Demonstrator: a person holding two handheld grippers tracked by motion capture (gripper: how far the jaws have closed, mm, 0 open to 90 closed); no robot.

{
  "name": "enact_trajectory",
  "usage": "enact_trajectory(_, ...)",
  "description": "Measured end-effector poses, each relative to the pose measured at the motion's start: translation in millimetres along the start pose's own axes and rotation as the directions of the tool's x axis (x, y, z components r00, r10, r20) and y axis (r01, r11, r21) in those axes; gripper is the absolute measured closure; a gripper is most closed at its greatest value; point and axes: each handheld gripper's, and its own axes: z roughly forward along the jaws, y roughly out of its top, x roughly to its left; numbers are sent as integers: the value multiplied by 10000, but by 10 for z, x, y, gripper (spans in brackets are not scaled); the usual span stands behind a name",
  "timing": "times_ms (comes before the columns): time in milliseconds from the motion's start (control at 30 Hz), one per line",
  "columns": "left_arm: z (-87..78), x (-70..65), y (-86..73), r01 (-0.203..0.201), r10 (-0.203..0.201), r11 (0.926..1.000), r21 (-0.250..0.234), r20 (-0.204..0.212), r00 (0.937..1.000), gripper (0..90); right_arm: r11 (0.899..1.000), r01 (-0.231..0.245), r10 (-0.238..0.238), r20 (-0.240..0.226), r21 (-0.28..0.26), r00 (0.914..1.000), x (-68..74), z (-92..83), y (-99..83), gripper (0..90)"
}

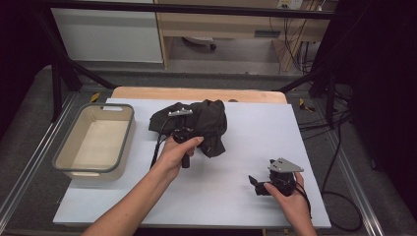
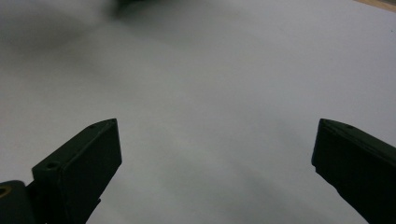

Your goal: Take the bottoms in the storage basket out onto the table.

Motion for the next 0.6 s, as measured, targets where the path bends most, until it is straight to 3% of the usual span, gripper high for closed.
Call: enact_trajectory(600,90,-41,-235,-51,42,9991,413,230,9997,694,9995,-323,324,306,-37,9990,-61,-27,-16,22)
